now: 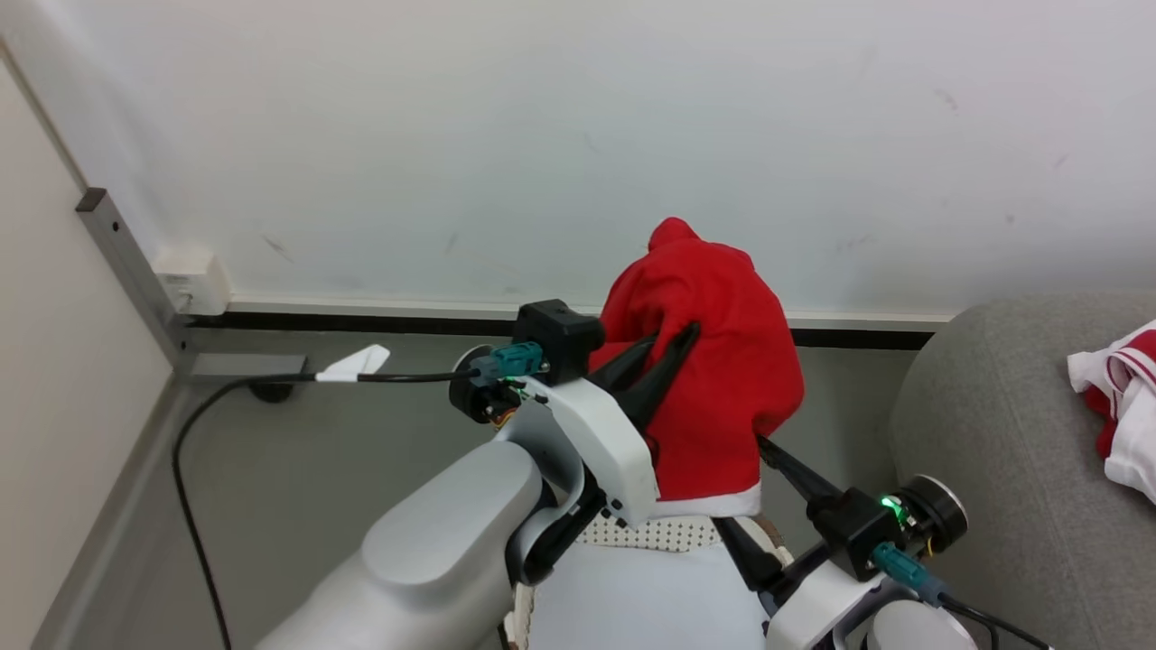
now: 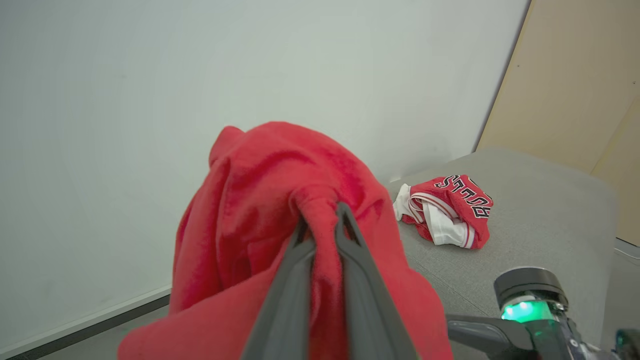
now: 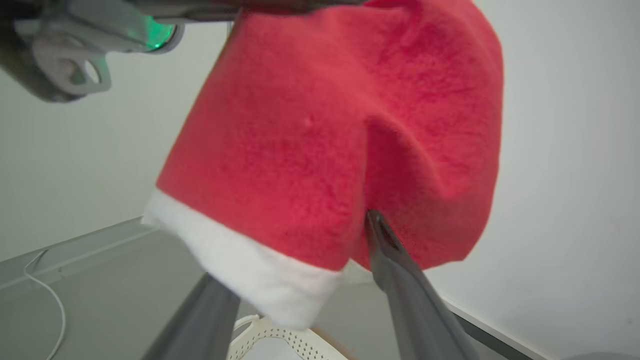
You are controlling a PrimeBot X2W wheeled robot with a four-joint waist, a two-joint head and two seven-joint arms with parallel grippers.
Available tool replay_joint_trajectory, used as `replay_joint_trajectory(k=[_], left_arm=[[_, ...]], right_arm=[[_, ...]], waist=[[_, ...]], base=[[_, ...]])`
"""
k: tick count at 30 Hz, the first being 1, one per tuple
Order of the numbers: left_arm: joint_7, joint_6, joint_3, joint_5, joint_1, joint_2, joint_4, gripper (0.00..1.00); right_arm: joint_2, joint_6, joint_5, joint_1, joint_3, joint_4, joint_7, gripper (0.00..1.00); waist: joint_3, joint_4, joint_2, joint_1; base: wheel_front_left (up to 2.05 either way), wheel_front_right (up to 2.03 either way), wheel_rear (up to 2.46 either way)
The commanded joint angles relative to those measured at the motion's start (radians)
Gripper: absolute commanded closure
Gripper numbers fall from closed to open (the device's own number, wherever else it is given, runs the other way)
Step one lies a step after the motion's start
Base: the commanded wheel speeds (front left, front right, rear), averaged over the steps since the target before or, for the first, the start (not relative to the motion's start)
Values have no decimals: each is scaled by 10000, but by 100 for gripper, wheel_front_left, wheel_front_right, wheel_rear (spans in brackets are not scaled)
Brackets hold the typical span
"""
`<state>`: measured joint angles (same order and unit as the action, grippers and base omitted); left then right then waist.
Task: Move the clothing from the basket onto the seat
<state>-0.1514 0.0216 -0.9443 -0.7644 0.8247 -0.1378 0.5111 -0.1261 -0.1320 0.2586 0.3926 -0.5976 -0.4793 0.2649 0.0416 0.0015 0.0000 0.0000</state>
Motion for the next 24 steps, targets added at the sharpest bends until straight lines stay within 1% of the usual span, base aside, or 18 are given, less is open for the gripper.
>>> replay_joint_trajectory(k=[1, 7, 12, 13, 14, 15, 20, 24], left_arm=[[-8, 56, -32, -45, -113, 62, 45, 100], [79, 199, -265, -99, -190, 246, 200, 100], [135, 282, -447, -112, -215, 367, 321, 100], [139, 283, -472, -124, -216, 385, 349, 100], [137, 284, -492, -134, -220, 398, 374, 100], [128, 294, -503, -143, -225, 409, 395, 100], [49, 289, -507, -193, -251, 437, 483, 100], [-29, 283, -481, -257, -307, 387, 562, 100]], right_arm=[[60, 26, -69, 227, 125, -133, -11, 0], [275, 26, -246, 484, 526, -266, -11, 0], [410, 26, -180, 549, 629, -390, -11, 0], [428, 26, -126, 548, 624, -438, -11, 25], [440, 26, -63, 543, 607, -499, -11, 75], [456, 26, 34, 540, 563, -551, -11, 100], [446, 26, 343, 504, 519, -615, -11, 100], [427, 26, 781, 171, 842, -343, -11, 100]], waist=[[22, 170, 0, 0], [52, 566, 0, 0], [58, 868, 0, 0], [58, 920, 0, 0], [60, 969, 0, 0], [61, 1009, 0, 0], [60, 1152, 0, 0], [50, 1179, 0, 0]], base=[[0, 0, 0], [0, 0, 0], [0, 0, 0], [0, 0, 0], [0, 0, 0], [0, 0, 0], [0, 0, 0], [0, 0, 0]])
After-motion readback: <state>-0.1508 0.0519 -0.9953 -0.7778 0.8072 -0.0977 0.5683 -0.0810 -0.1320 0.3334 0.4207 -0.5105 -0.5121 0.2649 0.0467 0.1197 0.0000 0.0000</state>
